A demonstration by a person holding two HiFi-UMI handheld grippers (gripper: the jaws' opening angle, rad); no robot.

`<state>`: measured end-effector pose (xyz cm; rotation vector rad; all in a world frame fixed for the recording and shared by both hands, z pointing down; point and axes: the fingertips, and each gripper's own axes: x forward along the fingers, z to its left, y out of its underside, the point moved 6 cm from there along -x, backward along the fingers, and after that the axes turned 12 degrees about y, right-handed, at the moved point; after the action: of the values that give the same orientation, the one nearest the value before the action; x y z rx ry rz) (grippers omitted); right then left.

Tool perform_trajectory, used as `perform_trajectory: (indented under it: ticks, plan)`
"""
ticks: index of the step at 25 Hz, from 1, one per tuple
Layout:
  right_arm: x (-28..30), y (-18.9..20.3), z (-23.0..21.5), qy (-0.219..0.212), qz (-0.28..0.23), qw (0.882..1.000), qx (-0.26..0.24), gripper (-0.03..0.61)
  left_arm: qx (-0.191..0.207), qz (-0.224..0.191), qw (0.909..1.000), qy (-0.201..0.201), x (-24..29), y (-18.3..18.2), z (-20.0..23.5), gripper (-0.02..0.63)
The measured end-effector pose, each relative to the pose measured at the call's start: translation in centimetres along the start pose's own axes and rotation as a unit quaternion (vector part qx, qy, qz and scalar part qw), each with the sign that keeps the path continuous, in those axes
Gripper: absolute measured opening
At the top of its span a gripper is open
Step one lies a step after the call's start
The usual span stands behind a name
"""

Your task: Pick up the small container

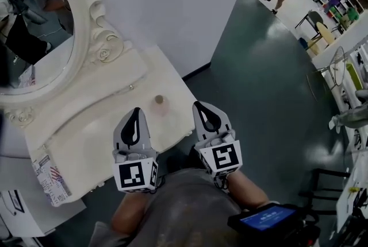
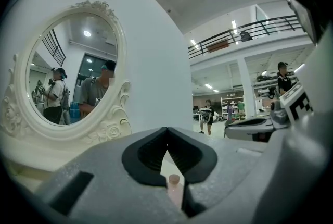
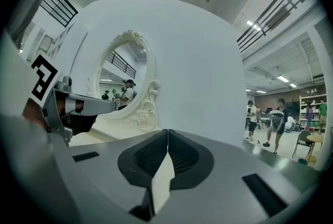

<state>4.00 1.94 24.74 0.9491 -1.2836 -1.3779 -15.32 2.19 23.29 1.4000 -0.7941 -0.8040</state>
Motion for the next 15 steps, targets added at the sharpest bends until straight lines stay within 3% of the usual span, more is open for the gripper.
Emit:
perform_trajectory:
  ticks: [15]
  plan:
    - [3.8,1.5,-2.8,-0.008,0.030,0.999,0.013,0.014,-0.014,0.024,0.9995,-0.016,4.2,1.8,0.8,0.014]
